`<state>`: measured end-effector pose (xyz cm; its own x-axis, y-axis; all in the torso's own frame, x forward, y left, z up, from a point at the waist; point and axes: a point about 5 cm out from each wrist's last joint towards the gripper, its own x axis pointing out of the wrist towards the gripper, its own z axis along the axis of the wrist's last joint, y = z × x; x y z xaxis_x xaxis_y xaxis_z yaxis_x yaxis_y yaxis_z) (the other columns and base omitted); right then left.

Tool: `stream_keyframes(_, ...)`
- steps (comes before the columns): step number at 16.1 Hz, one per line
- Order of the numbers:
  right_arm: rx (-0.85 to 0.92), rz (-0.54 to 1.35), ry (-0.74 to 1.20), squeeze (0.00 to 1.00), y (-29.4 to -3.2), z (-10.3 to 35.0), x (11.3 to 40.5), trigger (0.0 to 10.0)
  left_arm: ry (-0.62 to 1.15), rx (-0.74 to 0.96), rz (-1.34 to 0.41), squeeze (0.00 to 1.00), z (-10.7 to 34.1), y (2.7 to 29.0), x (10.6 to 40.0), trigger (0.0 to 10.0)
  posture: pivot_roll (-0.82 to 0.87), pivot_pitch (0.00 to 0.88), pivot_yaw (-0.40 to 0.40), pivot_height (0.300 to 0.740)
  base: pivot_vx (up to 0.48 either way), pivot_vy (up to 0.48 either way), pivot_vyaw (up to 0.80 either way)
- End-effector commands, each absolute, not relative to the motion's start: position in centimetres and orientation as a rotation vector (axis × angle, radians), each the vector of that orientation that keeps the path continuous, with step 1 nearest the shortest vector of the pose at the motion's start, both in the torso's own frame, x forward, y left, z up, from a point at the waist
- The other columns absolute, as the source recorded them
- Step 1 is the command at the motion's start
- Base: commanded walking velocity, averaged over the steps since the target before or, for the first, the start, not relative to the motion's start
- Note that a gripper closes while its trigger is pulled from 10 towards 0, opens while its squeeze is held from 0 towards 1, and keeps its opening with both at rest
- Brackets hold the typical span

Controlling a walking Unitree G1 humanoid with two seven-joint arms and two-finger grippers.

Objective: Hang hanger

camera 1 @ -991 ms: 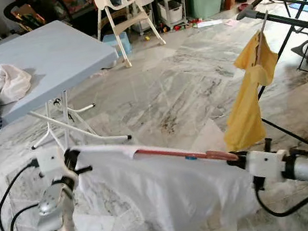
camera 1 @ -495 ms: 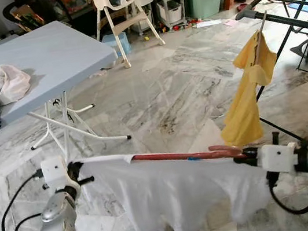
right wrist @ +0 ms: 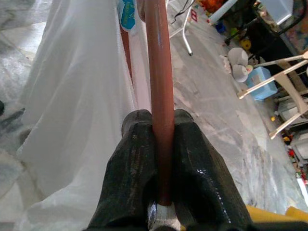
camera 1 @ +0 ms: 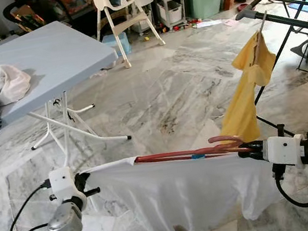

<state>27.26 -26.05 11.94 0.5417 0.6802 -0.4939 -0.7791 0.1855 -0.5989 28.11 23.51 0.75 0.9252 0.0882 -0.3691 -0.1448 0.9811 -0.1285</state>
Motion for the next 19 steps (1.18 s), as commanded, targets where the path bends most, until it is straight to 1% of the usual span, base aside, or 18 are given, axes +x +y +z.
stream_keyframes(1,-0.927,0.942,0.09,0.0,-27.5,14.0,27.8,0.0,0.313,-0.146,0.134,1.0,1.6,24.3,28.4,10.0,-0.13,0.0,0.095,0.74,0.0,0.0,0.0)
stream_keyframes(3,-0.912,0.966,0.081,0.0,-26.6,13.6,27.8,0.0,0.252,-0.113,0.052,1.0,2.8,22.8,29.5,10.0,-0.13,0.0,0.093,0.74,0.0,0.0,0.0)
stream_keyframes(4,-0.906,0.979,0.073,0.0,-26.0,13.2,27.9,0.0,0.214,-0.041,0.021,1.0,3.7,22.1,30.3,10.0,-0.13,0.0,0.093,0.74,0.0,0.0,0.0)
stream_keyframes(5,-0.903,0.987,0.065,0.0,-25.6,13.1,28.0,0.0,0.204,0.003,0.017,1.0,4.2,22.0,30.7,10.0,-0.13,0.0,0.093,0.74,0.0,0.0,0.0)
stream_keyframes(6,-0.9,0.997,0.045,0.0,-24.6,12.8,28.2,0.0,0.157,0.084,-0.015,1.0,5.2,21.8,31.3,10.0,-0.13,0.0,0.094,0.74,0.0,0.0,0.0)
stream_keyframes(9,-0.882,0.994,0.004,0.0,-22.8,12.4,28.7,0.0,0.128,0.326,-0.063,1.0,6.2,21.9,31.7,10.0,-0.13,0.0,0.093,0.74,0.0,0.0,0.0)
stream_keyframes(11,-0.88,0.991,-0.009,0.0,-21.7,11.8,28.8,0.0,0.108,0.399,-0.062,1.0,6.7,22.3,31.9,10.0,-0.13,0.0,0.094,0.74,0.0,0.0,0.0)
stream_keyframes(12,-0.862,0.986,-0.023,0.0,-20.8,11.4,28.9,0.0,0.087,0.443,-0.091,1.0,7.0,22.2,32.0,10.0,-0.13,0.0,0.095,0.74,0.0,0.0,0.0)
stream_keyframes(14,-0.86,0.984,-0.023,0.0,-20.1,10.9,28.8,0.0,0.087,0.413,-0.151,1.0,6.9,21.8,31.8,10.0,-0.13,0.0,0.093,0.74,0.0,0.0,0.0)
stream_keyframes(17,-0.86,0.973,-0.011,0.0,-19.7,10.2,28.7,0.0,0.059,0.363,-0.288,1.0,7.4,20.7,31.5,10.0,-0.12,0.0,0.086,0.74,0.0,0.0,0.0)
stream_keyframes(18,-0.866,0.967,-0.007,0.0,-19.7,10.1,28.7,0.0,0.053,0.363,-0.291,1.0,7.5,20.7,31.4,10.0,-0.12,0.0,0.085,0.74,0.0,0.0,0.0)
stream_keyframes(19,-0.889,0.912,0.002,0.0,-19.9,10.0,29.3,0.0,0.04,0.374,-0.24,1.0,7.9,21.2,31.4,10.0,-0.11,0.0,0.082,0.74,0.0,0.0,0.0)
